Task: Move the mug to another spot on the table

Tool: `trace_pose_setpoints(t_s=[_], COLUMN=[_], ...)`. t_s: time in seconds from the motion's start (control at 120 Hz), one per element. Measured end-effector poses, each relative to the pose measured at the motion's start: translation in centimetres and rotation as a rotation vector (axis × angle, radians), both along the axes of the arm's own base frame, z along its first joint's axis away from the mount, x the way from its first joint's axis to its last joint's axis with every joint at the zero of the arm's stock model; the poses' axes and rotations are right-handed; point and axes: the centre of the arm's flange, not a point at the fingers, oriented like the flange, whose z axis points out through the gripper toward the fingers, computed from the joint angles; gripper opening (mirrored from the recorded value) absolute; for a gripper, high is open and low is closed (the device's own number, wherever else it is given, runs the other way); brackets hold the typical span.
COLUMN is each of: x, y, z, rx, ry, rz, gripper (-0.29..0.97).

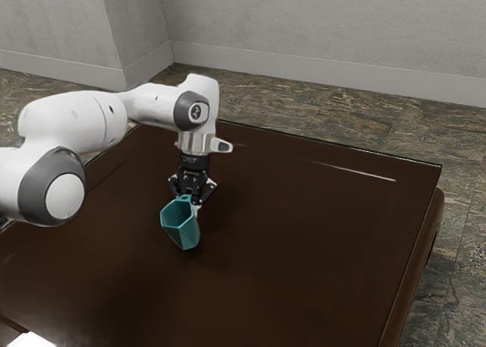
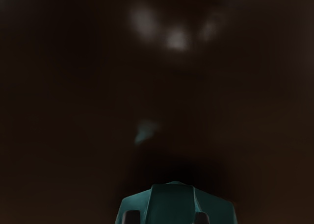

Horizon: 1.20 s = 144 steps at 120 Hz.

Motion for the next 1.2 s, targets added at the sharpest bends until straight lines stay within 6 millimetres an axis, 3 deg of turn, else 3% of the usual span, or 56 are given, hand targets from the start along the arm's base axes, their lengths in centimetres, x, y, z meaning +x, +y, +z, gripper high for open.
trace_pose_setpoints(t_s=[0.1,0.258,0.375,0.55,0.625,0.717,0.808,0.892,1.058,1.2], x=[0.1,0.2,0.2,1.0,2.3,3.8,3.2,-0.3,-8.7,-12.6], y=[0.2,0.0,0.2,0.6,0.7,0.6,-0.1,0.1,0.1,2.0], z=[-0.6,-0.4,0.0,0.3,1.5,4.8,12.6,18.2,27.3,31.2], rx=[-0.001,-0.015,-0.019,-0.023,-0.023,-0.023,-0.025,-0.014,0.011,0.016], ry=[0.002,-0.009,-0.016,-0.070,-0.162,-0.285,-0.409,-0.454,-0.518,-0.522], rz=[0.001,0.005,0.009,0.016,0.019,0.012,-0.014,-0.032,-0.053,-0.014], gripper=[-0.10,0.25,0.42,0.56,0.59,0.62,0.63,0.64,0.65,0.66])
